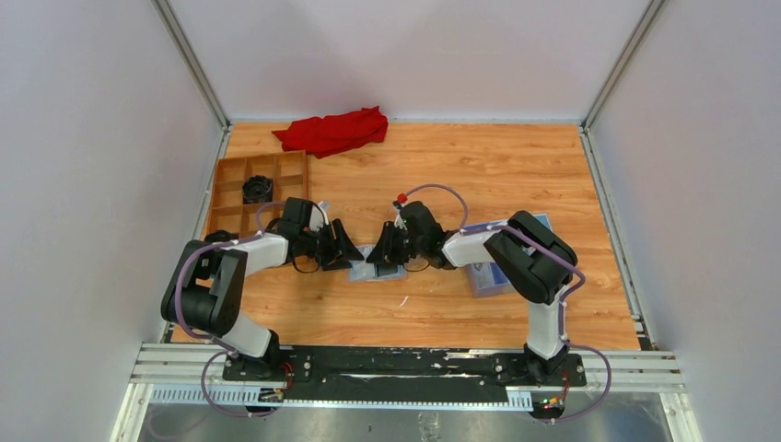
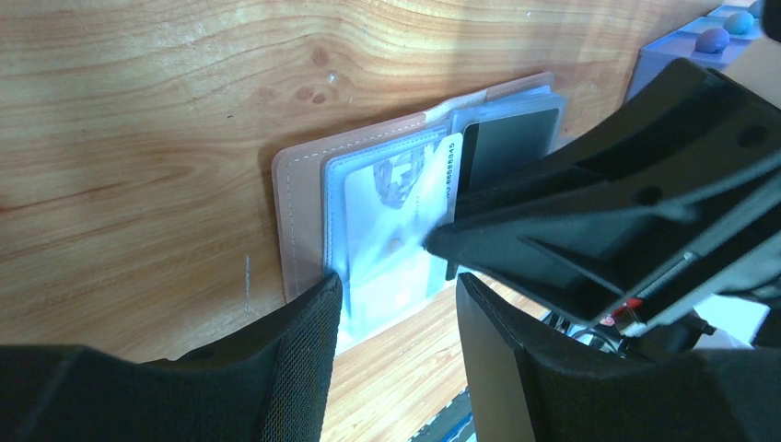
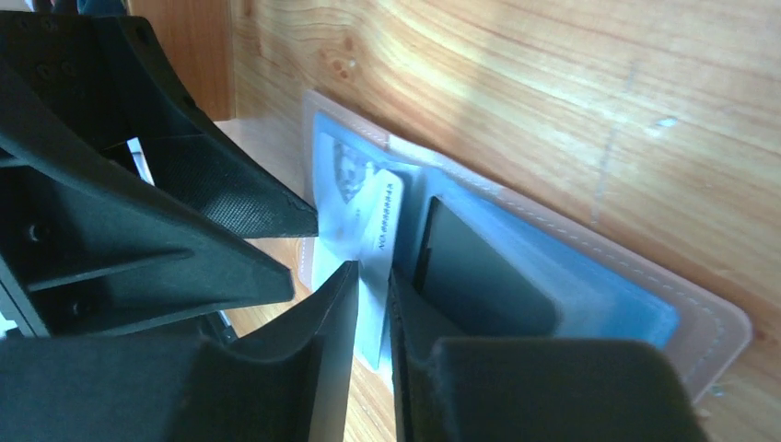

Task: Take the credit cards out of the card holder
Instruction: Remove the credit card from the card holder.

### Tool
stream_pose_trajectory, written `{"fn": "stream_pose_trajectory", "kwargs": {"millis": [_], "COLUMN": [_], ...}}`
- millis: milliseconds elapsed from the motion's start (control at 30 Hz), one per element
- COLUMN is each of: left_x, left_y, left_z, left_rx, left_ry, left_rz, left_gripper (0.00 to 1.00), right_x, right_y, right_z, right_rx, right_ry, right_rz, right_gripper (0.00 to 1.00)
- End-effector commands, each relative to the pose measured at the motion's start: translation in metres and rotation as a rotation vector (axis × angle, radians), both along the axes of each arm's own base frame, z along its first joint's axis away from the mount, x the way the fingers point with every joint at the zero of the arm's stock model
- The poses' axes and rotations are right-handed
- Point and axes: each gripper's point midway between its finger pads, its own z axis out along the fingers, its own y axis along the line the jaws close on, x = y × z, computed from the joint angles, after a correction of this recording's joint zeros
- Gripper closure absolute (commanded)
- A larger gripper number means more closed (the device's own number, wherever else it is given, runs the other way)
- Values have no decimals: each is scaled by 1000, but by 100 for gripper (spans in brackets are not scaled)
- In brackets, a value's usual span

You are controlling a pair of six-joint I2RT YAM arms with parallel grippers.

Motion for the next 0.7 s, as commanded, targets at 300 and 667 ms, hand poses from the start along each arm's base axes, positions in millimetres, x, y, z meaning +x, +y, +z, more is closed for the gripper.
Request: {"fn": "stream_pose_trajectory", "kwargs": {"millis": [300,667], "left_x": [-11,-9], "left_y": [7,5], "left_z": [-20,-15], "left_rx": [52,35], "left_ry": [63,57], "left_rz": [3,18], "left_gripper": [45,45], "right_x": [-2,-14], "right_y": [-15,-45], "right_z": [-3,-16], "right_rx": [149,110], "right_ry": [83,117], "right_rz": [-48,-60], "right_gripper": [100,100]}}
